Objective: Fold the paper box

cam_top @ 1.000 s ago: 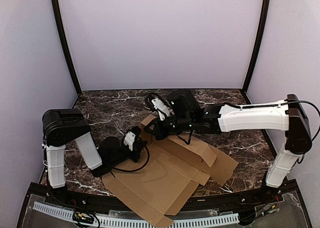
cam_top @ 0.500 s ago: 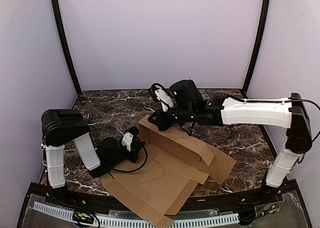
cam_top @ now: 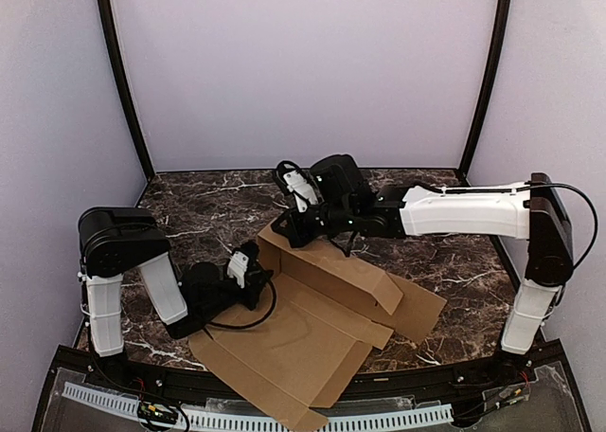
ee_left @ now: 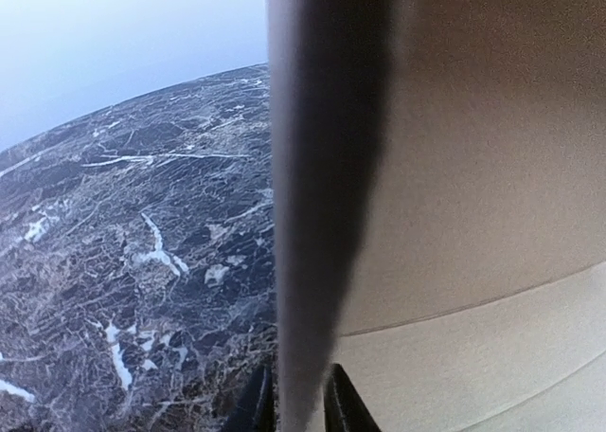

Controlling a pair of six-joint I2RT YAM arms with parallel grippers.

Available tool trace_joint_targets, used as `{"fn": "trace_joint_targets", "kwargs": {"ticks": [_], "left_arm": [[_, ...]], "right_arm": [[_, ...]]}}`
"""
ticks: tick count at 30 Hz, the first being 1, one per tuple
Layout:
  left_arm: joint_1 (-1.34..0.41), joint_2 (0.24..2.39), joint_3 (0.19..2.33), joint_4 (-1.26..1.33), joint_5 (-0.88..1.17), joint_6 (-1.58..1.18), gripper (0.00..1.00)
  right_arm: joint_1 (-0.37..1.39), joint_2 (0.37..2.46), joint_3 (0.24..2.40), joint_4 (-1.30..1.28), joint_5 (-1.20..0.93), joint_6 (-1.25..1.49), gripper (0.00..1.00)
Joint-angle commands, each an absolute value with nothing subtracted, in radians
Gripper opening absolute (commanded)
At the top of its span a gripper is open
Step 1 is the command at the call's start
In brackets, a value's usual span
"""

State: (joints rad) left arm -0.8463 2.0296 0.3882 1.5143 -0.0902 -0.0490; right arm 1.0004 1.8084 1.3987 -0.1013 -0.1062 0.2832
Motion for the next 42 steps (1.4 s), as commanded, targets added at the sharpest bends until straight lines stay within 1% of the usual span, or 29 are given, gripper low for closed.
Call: {"fn": "trace_joint_targets", "kwargs": {"ticks": [1,2,4,6,8,12,16,17,18,19,21,22,35,37,38,42], "left_arm": [[-0.847,2.022,0.371,1.583,-0.099,-0.041,0.23],[-0.847,2.022,0.366,1.603,-0.103,-0.038,0.32],[-0.847,2.016,0.365,1.622,-0.118,-0.028,0.39],[-0.847,2.004,0.373,1.623,-0.133,-0.012,0.45],[-0.847,1.992,0.390,1.617,-0.143,0.020,0.48],[-0.846,1.969,0.436,1.566,-0.191,0.076,0.48],[-0.845,1.950,0.475,1.537,-0.230,0.124,0.48],[-0.845,1.949,0.489,1.525,-0.231,0.131,0.44],[-0.844,1.947,0.505,1.518,-0.229,0.142,0.35],[-0.842,1.947,0.512,1.497,-0.229,0.144,0.14],[-0.838,1.946,0.529,1.476,-0.221,0.136,0.02],[-0.835,1.946,0.531,1.478,-0.210,0.126,0.01],[-0.834,1.948,0.520,1.491,-0.192,0.109,0.01],[-0.834,1.949,0.523,1.473,-0.182,0.102,0.08],[-0.834,1.950,0.518,1.473,-0.180,0.101,0.14],[-0.834,1.954,0.486,1.499,-0.199,0.099,0.24]], "right_arm": [[1.005,1.833,1.328,-0.150,-0.099,0.296,0.00],[1.006,1.830,1.322,-0.150,-0.098,0.297,0.00],[1.010,1.824,1.310,-0.150,-0.097,0.299,0.00],[1.012,1.820,1.302,-0.150,-0.098,0.302,0.00],[1.016,1.815,1.296,-0.149,-0.096,0.303,0.00],[1.022,1.806,1.290,-0.147,-0.096,0.304,0.00],[1.029,1.801,1.286,-0.146,-0.097,0.305,0.00],[1.030,1.801,1.286,-0.145,-0.097,0.306,0.00],[1.032,1.802,1.286,-0.144,-0.097,0.306,0.00],[1.032,1.801,1.287,-0.143,-0.096,0.305,0.00],[1.034,1.801,1.286,-0.143,-0.098,0.304,0.00],[1.033,1.801,1.285,-0.142,-0.097,0.305,0.00],[1.036,1.796,1.290,-0.137,-0.100,0.305,0.00],[1.037,1.796,1.292,-0.138,-0.098,0.305,0.00],[1.038,1.795,1.292,-0.138,-0.097,0.304,0.00],[1.038,1.793,1.292,-0.140,-0.096,0.304,0.00]]}}
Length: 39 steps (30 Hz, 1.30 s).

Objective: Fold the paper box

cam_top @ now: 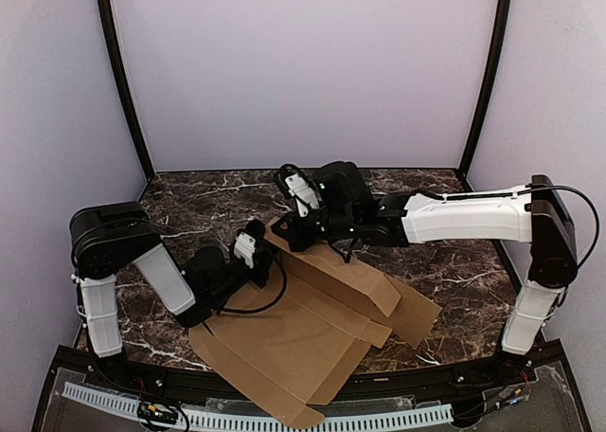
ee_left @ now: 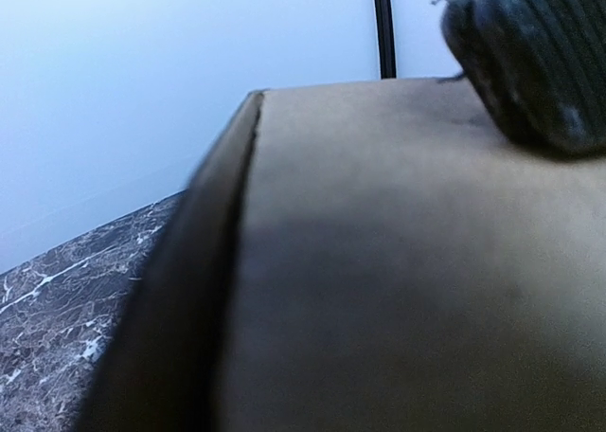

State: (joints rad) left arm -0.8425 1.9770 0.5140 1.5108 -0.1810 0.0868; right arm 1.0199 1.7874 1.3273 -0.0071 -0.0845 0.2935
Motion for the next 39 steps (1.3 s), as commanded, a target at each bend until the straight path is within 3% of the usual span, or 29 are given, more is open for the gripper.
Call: {"fn": "trace_joint_targets", "kwargs": {"ticks": [1,5,10,12,13,15,21,32,39], "left_arm": [[-0.834,1.953,0.472,1.504,-0.205,0.103,0.25],[-0.834,1.952,0.432,1.532,-0.187,0.094,0.34],[-0.834,1.952,0.406,1.518,-0.171,0.072,0.37],[-0.834,1.955,0.403,1.511,-0.175,0.078,0.28],[-0.834,1.954,0.408,1.496,-0.177,0.080,0.12],[-0.834,1.954,0.420,1.473,-0.177,0.082,0.02],[-0.834,1.948,0.424,1.483,-0.205,0.070,0.01],[-0.834,1.876,0.354,1.483,-0.381,0.049,0.01],[-0.836,1.798,0.340,1.342,-0.602,-0.076,0.01]], "right_arm": [[1.037,1.794,1.293,-0.141,-0.097,0.304,0.00],[1.038,1.794,1.296,-0.144,-0.095,0.303,0.00],[1.037,1.797,1.306,-0.150,-0.095,0.301,0.00],[1.038,1.797,1.309,-0.152,-0.098,0.301,0.00],[1.038,1.797,1.311,-0.151,-0.101,0.301,0.00],[1.038,1.792,1.312,-0.152,-0.102,0.302,0.00],[1.038,1.758,1.307,-0.160,-0.084,0.305,0.00],[1.027,1.550,1.317,-0.259,0.043,0.240,0.37],[1.026,1.350,1.205,-0.334,0.166,0.258,0.38]]}}
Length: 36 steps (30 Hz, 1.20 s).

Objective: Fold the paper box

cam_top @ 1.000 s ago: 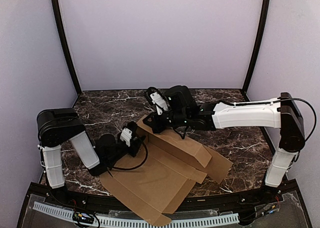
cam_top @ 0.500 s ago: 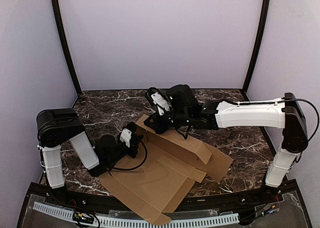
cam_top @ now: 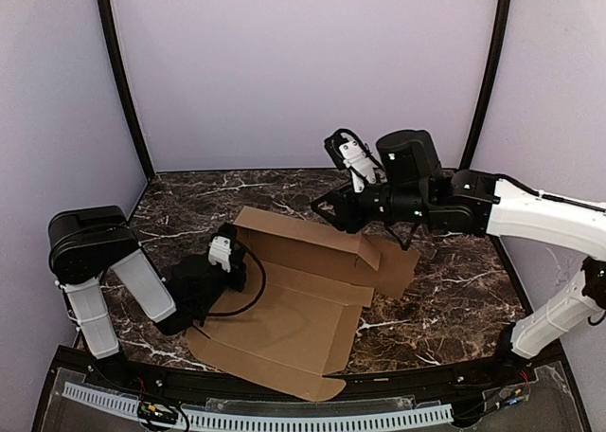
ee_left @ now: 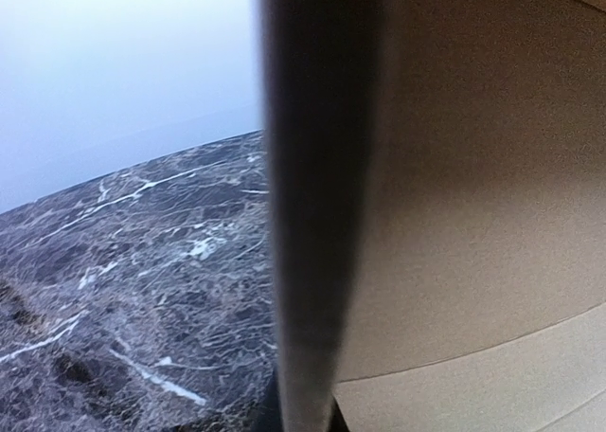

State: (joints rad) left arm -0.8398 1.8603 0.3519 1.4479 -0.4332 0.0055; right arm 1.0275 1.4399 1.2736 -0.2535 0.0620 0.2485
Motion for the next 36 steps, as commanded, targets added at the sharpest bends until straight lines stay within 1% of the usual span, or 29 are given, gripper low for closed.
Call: {"fn": "trace_joint_targets", "kwargs": {"ticks": [1,3,5,8,11,20,31,36], "left_arm": [[-0.837,1.792,0.340,1.310,-0.616,-0.087,0.01],[-0.838,1.773,0.342,1.258,-0.659,-0.121,0.01],[-0.843,1.746,0.350,1.186,-0.696,-0.164,0.01],[-0.862,1.710,0.362,1.122,-0.734,-0.190,0.01],[-0.886,1.694,0.360,1.104,-0.758,-0.187,0.01],[-0.902,1.646,0.340,1.048,-0.741,-0.198,0.01],[-0.909,1.628,0.339,1.022,-0.704,-0.226,0.01],[-0.913,1.629,0.352,1.009,-0.682,-0.234,0.01]], "right_arm": [[1.025,1.327,1.191,-0.352,0.182,0.265,0.38],[1.026,1.287,1.157,-0.381,0.206,0.280,0.36],[1.025,1.243,1.110,-0.393,0.240,0.296,0.30],[1.012,1.203,1.039,-0.393,0.275,0.323,0.13],[0.998,1.194,0.997,-0.388,0.290,0.338,0.00],[0.943,1.270,0.989,-0.329,0.285,0.295,0.00],[0.892,1.442,1.045,-0.224,0.197,0.235,0.00],[0.891,1.511,1.082,-0.151,0.116,0.243,0.00]]}}
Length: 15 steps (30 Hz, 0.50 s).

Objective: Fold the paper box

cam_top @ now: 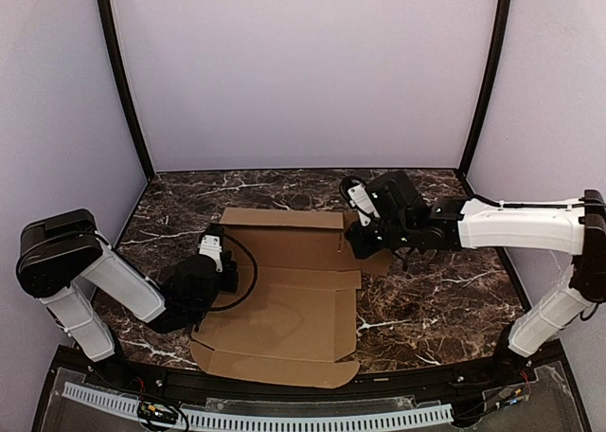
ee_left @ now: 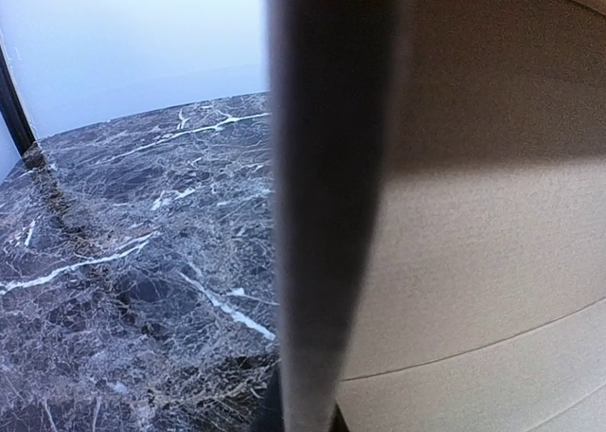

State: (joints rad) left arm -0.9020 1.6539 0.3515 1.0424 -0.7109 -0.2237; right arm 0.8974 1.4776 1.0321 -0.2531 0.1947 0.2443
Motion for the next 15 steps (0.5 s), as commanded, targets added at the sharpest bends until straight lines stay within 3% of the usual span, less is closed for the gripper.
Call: {"fn": "trace_joint_targets", "kwargs": {"ticks": [1,15], "left_arm": [[-0.913,1.629,0.353,1.008,-0.680,-0.234,0.01],[-0.942,1.601,0.374,0.969,-0.633,-0.250,0.01]], "right_arm": [[0.891,1.522,1.084,-0.132,0.096,0.250,0.00],[0.891,1.495,0.965,0.222,0.010,0.445,0.00]]}}
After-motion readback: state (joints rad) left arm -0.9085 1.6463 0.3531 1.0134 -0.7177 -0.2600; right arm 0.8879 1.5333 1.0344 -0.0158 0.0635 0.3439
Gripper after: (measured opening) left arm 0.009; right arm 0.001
